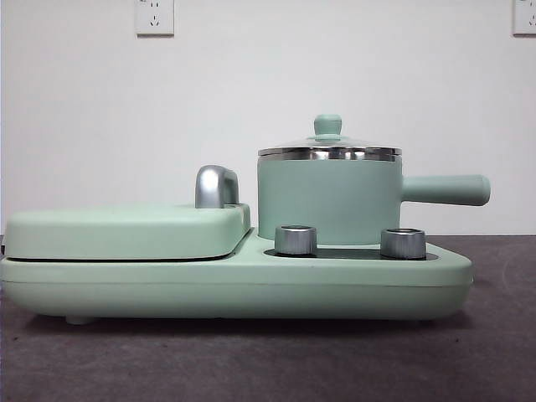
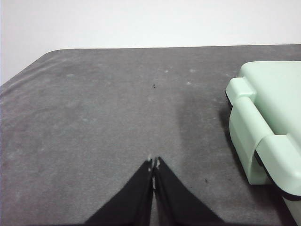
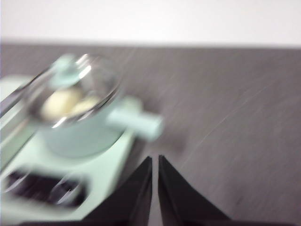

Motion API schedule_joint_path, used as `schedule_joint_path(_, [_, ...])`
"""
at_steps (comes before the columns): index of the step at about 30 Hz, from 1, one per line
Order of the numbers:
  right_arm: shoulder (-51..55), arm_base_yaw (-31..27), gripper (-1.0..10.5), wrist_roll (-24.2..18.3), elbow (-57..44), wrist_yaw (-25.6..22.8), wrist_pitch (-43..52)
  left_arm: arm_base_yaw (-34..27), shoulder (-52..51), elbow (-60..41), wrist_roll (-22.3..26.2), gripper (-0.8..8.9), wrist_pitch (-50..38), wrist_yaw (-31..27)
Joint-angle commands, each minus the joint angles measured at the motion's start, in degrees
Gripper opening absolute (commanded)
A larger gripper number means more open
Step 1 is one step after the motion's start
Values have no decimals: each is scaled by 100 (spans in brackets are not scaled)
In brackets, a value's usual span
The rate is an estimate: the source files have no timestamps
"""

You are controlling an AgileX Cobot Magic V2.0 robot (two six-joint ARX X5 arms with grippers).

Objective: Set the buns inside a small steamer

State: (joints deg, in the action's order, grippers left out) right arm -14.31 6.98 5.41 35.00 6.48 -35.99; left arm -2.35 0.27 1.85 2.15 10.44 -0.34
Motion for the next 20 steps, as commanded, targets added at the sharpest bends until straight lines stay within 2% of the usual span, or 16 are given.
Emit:
schedule_joint_path(1, [129, -328, 20, -20, -699, -260, 1279, 2, -9, -111, 61, 7, 33, -39])
schedule_joint_path(5, [417, -608, 20, -144, -1639, -1266, 2210, 2, -9, -111, 61, 7, 33, -39])
schedule_joint_path(8, [721, -688, 20, -168, -2175, -1617, 2583, 2, -9, -111, 61, 7, 33, -39])
schedule_joint_path(10, [925, -748, 20, -247, -2424, -1587, 2621, 2, -9, -111, 61, 7, 33, -39])
schedule_joint_path(14, [1279, -846, 20, -400, -2833, -1156, 2614, 2, -9, -111, 61, 7, 33, -39])
schedule_joint_path(20, [1410, -874, 20, -400, -3167, -745, 2649, 2, -9, -111, 61, 7, 33, -39])
